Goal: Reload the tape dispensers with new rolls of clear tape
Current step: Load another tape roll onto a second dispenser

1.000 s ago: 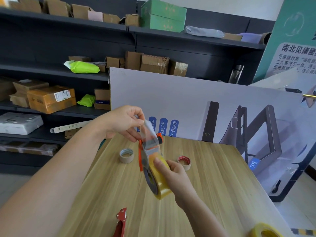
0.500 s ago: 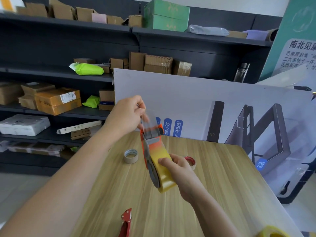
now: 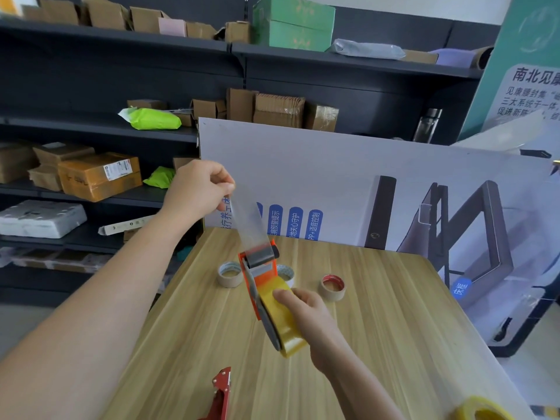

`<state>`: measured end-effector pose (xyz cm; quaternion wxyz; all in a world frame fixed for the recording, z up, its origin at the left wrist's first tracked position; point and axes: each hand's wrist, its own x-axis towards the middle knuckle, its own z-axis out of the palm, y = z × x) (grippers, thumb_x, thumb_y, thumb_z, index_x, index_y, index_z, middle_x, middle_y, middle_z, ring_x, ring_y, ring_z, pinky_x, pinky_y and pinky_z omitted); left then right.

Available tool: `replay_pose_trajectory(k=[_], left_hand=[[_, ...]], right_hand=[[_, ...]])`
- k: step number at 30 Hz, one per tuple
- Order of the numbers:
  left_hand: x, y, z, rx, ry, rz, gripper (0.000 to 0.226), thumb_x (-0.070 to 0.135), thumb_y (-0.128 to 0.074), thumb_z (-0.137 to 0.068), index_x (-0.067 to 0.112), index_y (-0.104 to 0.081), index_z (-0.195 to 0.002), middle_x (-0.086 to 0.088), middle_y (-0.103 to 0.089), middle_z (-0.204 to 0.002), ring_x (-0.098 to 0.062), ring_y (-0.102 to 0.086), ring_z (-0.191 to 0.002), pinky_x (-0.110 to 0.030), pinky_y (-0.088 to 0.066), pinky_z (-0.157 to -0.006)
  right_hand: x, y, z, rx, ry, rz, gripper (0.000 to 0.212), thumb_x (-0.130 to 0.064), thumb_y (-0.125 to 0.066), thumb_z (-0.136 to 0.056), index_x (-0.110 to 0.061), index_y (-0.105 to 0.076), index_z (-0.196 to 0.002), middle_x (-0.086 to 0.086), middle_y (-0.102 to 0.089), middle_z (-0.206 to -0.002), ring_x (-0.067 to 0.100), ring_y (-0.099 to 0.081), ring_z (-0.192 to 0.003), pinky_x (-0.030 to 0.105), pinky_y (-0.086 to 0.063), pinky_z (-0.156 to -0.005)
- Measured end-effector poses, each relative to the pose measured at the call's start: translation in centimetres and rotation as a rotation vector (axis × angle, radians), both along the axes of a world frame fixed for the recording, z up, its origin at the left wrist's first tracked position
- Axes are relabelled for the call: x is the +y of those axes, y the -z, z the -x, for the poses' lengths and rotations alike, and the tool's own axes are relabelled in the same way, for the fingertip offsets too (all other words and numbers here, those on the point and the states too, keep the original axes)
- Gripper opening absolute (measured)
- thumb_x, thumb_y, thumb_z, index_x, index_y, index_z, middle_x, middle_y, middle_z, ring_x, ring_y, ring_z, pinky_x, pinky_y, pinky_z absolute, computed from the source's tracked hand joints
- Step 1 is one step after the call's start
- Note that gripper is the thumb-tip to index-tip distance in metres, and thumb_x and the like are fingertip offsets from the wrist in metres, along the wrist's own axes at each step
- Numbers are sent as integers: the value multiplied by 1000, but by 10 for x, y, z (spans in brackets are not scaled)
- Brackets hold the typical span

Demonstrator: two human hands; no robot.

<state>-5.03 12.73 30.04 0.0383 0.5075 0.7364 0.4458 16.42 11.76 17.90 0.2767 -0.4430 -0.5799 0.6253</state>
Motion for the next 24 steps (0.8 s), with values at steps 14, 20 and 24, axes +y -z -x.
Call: replay_pose_trajectory(k=[14,20,24], left_hand=[[21,21,20,-84,-89,3,7,10,-69,-83,14,-71,-78,-3,-69,-78,-23,-67,-75,-44,-58,-78],[25,10,22,-41,-131,-105,6,13,-70,-83,18,-70,-79,-3,-69,-82,-23,-67,-79,-45,-57,-80],[27,12,25,-77,-119,-111,9,12,-70,-82,18,-70,-76,-3,-69,-81,-24,-68,-80,-45,-57,-80]], right_hand=[[0,3,-4,-63,44,-47,43,-40,-62,-71,1,-61,-85,4,-59,-71,12,-55,-65,26,-42,-61],[-1,2,-6,-63,14,-35,30,-39,-61,-64,-13,-57,-78,5,-52,-72,16,-50,-67,31,-38,-64],[1,5,-7,-60,55,-25,34,-38,-65,-85,-5,-68,-87,2,-68,-73,9,-62,-64,22,-48,-59]])
